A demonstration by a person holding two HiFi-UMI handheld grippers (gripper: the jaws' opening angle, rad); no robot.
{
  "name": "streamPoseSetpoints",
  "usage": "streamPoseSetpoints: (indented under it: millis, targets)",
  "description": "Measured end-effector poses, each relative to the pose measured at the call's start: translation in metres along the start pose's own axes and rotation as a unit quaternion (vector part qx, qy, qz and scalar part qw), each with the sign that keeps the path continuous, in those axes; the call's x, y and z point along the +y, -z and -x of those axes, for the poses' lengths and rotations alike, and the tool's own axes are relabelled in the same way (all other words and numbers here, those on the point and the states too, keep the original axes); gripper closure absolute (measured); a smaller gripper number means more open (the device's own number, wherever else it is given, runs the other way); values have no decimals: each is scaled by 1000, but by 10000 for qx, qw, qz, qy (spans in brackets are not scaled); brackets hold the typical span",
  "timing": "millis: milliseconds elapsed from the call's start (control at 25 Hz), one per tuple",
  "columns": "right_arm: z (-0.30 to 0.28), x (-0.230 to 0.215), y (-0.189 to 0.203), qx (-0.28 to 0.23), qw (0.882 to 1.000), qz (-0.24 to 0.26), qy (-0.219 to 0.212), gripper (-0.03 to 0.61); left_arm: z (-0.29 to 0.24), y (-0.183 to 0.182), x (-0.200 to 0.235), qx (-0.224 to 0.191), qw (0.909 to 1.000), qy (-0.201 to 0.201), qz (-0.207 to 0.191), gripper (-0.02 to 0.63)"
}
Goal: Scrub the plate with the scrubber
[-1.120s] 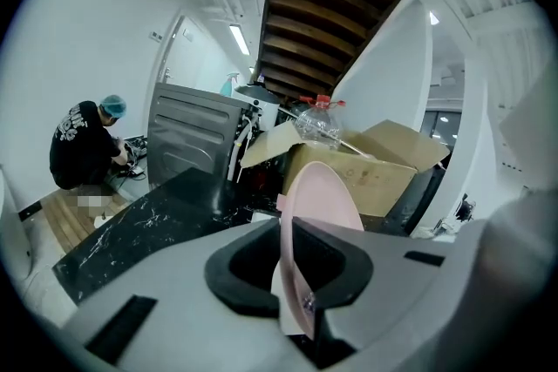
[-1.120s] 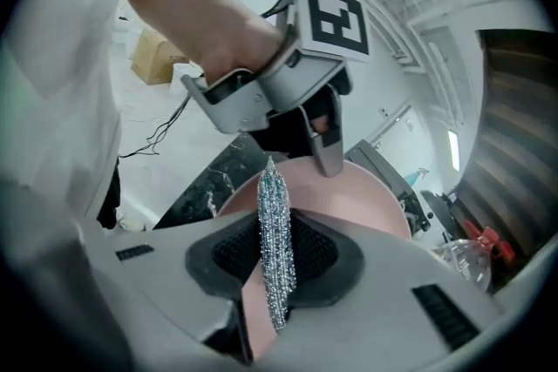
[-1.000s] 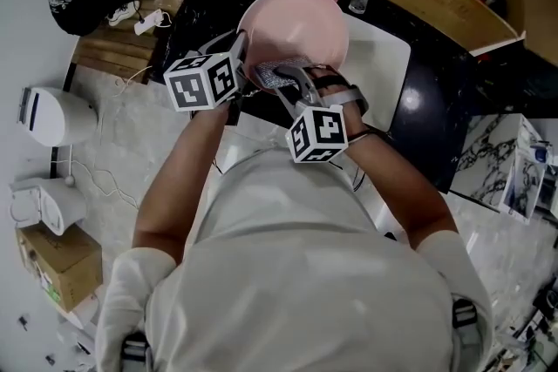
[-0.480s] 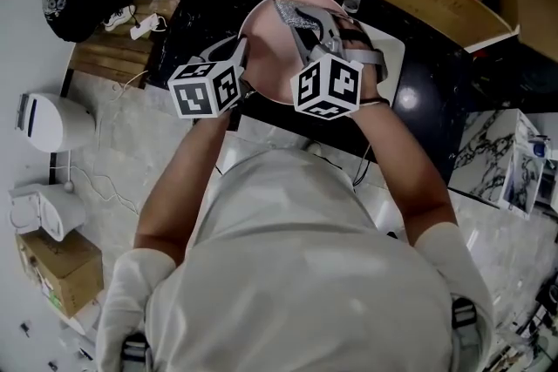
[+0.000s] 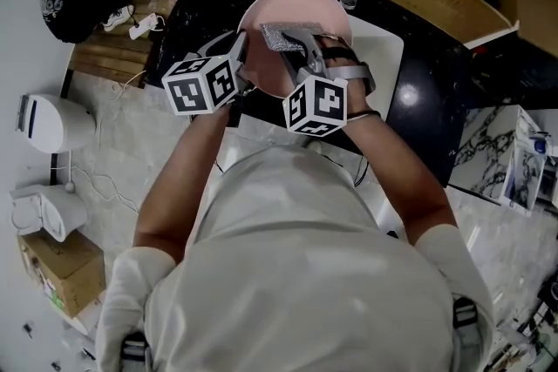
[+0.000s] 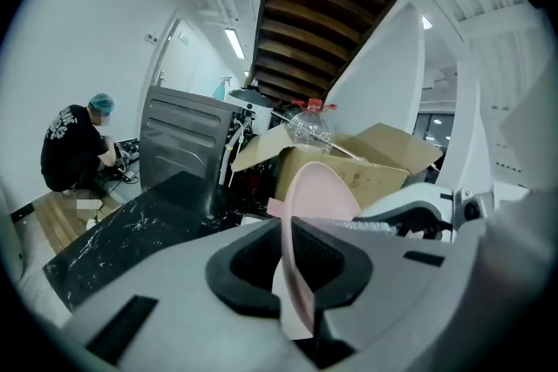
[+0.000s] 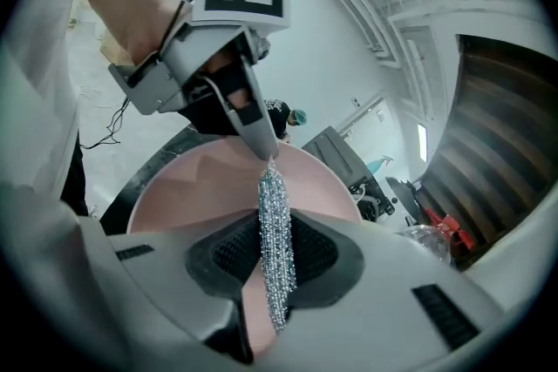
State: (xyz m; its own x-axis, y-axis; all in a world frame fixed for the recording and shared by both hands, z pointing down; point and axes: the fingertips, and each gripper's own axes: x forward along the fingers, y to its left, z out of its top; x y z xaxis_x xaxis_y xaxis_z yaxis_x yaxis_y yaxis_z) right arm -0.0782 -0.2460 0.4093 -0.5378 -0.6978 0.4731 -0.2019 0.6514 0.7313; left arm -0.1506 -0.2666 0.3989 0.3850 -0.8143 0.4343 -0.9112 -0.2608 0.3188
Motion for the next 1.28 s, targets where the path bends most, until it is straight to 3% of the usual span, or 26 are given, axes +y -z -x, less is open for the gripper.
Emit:
streamPoseSetpoints:
  millis: [440,560,800,920,1080,1280]
  targets:
    - [23,72,0,-81,9922,-101,-1243,500,-3,-7,9,-108,9999,-104,-40,584]
    - [26,48,1,-123,9948,-204,-991,500,-6,-1,11,-63,9999,-141,-30,590]
    - [22,-32,11,25,9997,-187,144,500,-10,6,2,14,10000,-56,-74,597]
    - [15,-56,19,171,9987,-192,445,500,-10,8,-3,46,9999,-10,-134,597]
    - [6,-56,31,327,9984,-300,337,500,-8,9,-7,30,9999,30,-143,594]
    - [5,-21,38,384,9984,-416,-58,500,-8,4,4,-42,10000,-41,1,591]
